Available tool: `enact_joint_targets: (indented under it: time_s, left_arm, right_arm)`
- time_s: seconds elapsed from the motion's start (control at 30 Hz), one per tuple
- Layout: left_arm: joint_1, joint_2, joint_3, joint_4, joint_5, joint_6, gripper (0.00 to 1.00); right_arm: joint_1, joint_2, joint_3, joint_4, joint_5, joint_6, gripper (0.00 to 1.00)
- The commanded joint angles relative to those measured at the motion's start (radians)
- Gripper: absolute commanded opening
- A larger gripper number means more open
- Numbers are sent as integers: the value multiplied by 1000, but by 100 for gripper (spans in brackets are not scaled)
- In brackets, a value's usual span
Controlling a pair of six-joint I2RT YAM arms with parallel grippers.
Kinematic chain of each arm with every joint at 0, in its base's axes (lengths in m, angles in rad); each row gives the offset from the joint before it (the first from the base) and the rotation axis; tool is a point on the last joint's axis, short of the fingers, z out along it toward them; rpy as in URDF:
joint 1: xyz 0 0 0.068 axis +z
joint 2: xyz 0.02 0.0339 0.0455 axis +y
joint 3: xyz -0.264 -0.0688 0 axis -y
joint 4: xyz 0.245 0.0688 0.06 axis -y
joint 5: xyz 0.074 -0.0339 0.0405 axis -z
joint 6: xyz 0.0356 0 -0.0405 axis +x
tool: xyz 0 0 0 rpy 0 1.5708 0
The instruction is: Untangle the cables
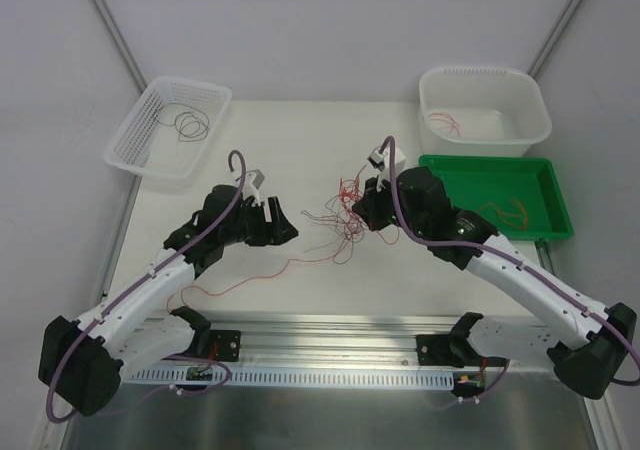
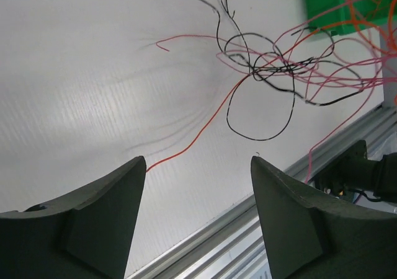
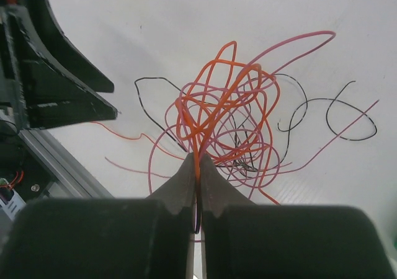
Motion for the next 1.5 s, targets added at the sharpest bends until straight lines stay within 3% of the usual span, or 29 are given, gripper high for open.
enact_joint_targets:
  time_s: [0.0,0.4,0.6,0.93,0.97,1.0,1.1,1.3,1.43,1.47]
  left_arm:
    - [-35,49,-38,106,117,73,69]
    - [-219,311,28,151,-85,289,69]
    - [-259,414,68,152,-87,366,67]
    - [-315,542,63,151,-105,360,47]
    - [-316,543,62,151,-117,357,39]
    - [-316,542,54,151,-125,354,33]
    - [-316,490,48,148,-154,349,0]
    - [-304,286,83,36,-316,332,0]
    - [-186,131,135,-87,-375,256,0]
    - [-95,103,164,-122,-375,231,0]
  right_arm:
    - [-2,-20,69,6,-11,-14,1]
    - [-7,2,91,6,-83,-10,1]
    - [-10,-9,81,6,-88,-8,1]
    - [-21,-15,71,21,-94,-4,1]
    - [-21,-15,69,19,-95,-4,1]
    - [-22,-17,68,21,-92,-2,1]
    - [-28,-20,52,24,-83,-1,1]
    - [-71,-35,-47,22,56,40,1]
    - [-143,-8,-156,32,83,128,1]
    - [-163,8,-197,36,78,159,1]
